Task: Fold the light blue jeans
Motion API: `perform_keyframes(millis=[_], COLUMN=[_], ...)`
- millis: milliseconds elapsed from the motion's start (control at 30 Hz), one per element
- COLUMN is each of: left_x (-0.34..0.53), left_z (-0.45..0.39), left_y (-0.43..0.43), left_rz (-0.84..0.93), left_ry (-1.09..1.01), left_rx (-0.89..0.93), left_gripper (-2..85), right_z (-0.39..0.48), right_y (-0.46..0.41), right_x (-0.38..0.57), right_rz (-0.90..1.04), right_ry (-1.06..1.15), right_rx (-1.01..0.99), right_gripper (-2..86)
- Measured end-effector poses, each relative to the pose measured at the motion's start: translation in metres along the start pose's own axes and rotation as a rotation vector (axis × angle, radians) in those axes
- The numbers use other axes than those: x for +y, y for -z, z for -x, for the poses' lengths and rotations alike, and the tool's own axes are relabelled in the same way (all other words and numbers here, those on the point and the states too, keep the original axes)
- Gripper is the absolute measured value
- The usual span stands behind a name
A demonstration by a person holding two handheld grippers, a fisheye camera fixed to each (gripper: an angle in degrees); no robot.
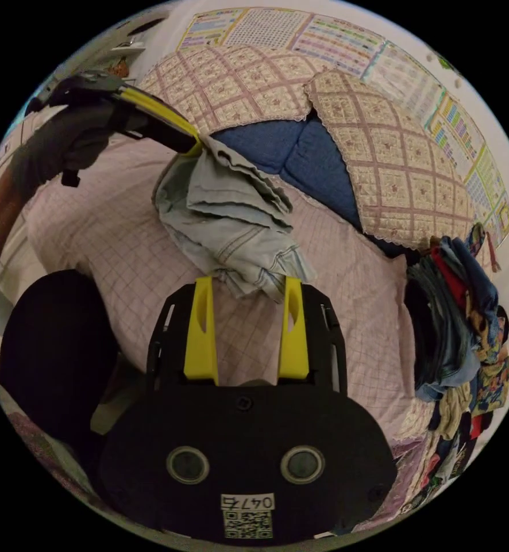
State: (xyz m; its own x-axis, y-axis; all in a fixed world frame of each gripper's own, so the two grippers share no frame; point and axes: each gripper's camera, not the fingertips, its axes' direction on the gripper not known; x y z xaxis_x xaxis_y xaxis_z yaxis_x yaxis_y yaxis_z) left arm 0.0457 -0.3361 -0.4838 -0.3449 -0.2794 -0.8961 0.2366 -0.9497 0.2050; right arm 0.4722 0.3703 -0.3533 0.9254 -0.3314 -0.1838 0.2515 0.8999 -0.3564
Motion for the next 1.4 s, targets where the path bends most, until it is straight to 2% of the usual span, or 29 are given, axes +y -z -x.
perform_keyframes(millis=[167, 300, 500, 700, 733, 833, 900, 1000, 1167, 1400], left_x=[0.031, 0.053, 0.068, 0.039, 0.034, 0.022, 0.045, 0.091, 0.151, 0.255], left_z=[0.055, 0.113, 0.192, 0.247, 0.253, 0.294, 0.323, 0.336, 0.316, 0.329], left_y=[-0.003, -0.008, -0.009, -0.020, -0.027, -0.092, -0.112, -0.088, -0.050, -0.027], left_rz=[-0.023, -0.055, -0.150, -0.220, -0.207, 0.006, 0.108, 0.061, 0.103, 0.108], left_ry=[0.077, 0.190, 0.307, 0.279, 0.274, 0.342, 0.387, 0.382, 0.274, 0.474], left_rx=[-0.045, -0.018, 0.019, 0.063, 0.065, -0.021, -0.098, -0.131, -0.149, -0.124], left_gripper=[-0.6, -0.6, -0.7, 0.2, 0.7, 5.1, 7.3, 7.0, 5.7, 3.0], right_z=[0.021, 0.027, -0.019, 0.015, 0.035, 0.071, 0.073, 0.067, 0.082, 0.143], right_y=[-0.011, -0.011, 0.068, 0.129, 0.131, 0.120, 0.118, 0.114, 0.108, 0.086], right_x=[-0.024, -0.042, -0.062, -0.045, -0.045, -0.051, -0.049, -0.044, -0.069, -0.119], right_rz=[0.019, 0.012, -0.128, -0.186, -0.221, -0.162, -0.154, -0.148, -0.160, -0.095], right_ry=[0.124, 0.234, 0.085, 0.099, 0.127, 0.203, 0.183, 0.135, 0.161, 0.367], right_rx=[-0.004, 0.002, 0.046, -0.251, -0.308, -0.432, -0.496, -0.494, -0.506, -0.556], right_gripper=[11.0, 4.1, 1.8, 1.8, 1.8, 2.5, 3.6, 5.5, 8.8, 9.4])
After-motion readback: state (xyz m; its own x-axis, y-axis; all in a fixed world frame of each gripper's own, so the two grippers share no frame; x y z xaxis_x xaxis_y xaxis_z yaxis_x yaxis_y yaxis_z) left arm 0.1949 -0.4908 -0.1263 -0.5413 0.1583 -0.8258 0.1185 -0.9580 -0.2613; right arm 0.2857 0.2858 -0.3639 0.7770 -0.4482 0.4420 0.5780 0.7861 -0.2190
